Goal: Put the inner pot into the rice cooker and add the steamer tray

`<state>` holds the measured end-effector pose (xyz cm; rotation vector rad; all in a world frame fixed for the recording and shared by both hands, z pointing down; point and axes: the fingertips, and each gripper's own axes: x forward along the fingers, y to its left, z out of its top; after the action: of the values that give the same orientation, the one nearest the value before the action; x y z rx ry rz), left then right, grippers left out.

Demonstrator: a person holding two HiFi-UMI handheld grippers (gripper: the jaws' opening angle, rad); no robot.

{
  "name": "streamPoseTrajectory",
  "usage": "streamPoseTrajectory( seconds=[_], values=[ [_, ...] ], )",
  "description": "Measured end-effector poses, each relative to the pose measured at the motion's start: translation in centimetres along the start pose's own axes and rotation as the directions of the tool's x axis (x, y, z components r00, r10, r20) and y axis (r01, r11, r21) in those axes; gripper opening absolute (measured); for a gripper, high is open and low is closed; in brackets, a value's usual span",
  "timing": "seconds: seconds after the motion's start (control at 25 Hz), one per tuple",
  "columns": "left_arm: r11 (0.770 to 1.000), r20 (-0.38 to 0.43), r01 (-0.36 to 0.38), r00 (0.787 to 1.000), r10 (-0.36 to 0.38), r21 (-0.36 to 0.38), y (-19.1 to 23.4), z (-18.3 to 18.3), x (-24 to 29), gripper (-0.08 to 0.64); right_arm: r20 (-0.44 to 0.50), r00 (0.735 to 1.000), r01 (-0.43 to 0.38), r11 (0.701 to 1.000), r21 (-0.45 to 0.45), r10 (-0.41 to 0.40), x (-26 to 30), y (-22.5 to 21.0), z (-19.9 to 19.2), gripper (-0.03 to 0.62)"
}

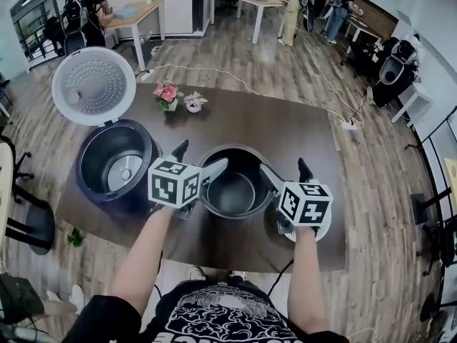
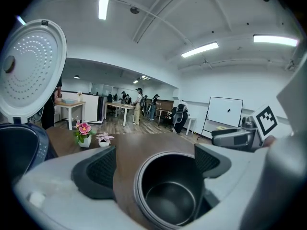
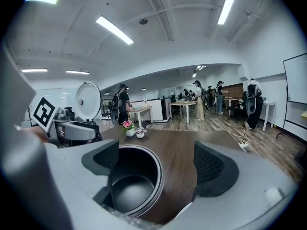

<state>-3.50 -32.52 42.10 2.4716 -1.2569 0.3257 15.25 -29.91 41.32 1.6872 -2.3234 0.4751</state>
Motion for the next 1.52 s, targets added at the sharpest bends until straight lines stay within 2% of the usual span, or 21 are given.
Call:
streamPoseTrajectory(
  seconds=[0.32, 0.48, 0.72, 1.0, 1.12, 1.32, 1.52],
  values=[
    [0.997, -0.079, -0.030, 0.997, 0.024, -0.077, 0.9, -3.4, 0.3, 0.517, -0.081, 0.996, -0.040, 0.999, 0.023, 0.041, 1.4, 0.4, -2.8, 0.476],
    [0.988, -0.109, -0.047, 0.993, 0.031, -0.147, 1.3, -5.3, 0.3, 0.517, -0.122, 0.990, -0.061, 0.997, 0.037, 0.065, 2.0, 0.7, -4.3, 0.448],
    [0.977, -0.175, -0.076, 0.984, 0.041, -0.199, 1.4, -8.0, 0.6, 0.506, -0.187, 0.979, -0.076, 0.995, 0.058, 0.085, 2.9, 0.9, -6.6, 0.427],
    [0.953, -0.201, -0.093, 0.979, 0.034, -0.289, 1.2, -9.6, 0.4, 0.431, -0.246, 0.961, -0.103, 0.990, 0.096, 0.124, 3.8, 1.3, -8.8, 0.397],
    [0.940, -0.204, -0.091, 0.979, 0.024, -0.327, 1.1, -10.1, 0.6, 0.377, -0.265, 0.954, -0.114, 0.987, 0.111, 0.140, 4.1, 1.6, -9.5, 0.357],
    [0.938, -0.210, -0.112, 0.977, 0.043, -0.327, 1.0, -10.5, 0.6, 0.275, -0.303, 0.945, -0.089, 0.989, 0.119, 0.121, 4.0, 1.2, -10.4, 0.333],
    [0.936, -0.215, -0.127, 0.975, 0.057, -0.328, 1.2, -10.6, 0.6, 0.251, -0.326, 0.938, -0.083, 0.989, 0.122, 0.119, 4.1, 1.0, -11.0, 0.297]
  ],
)
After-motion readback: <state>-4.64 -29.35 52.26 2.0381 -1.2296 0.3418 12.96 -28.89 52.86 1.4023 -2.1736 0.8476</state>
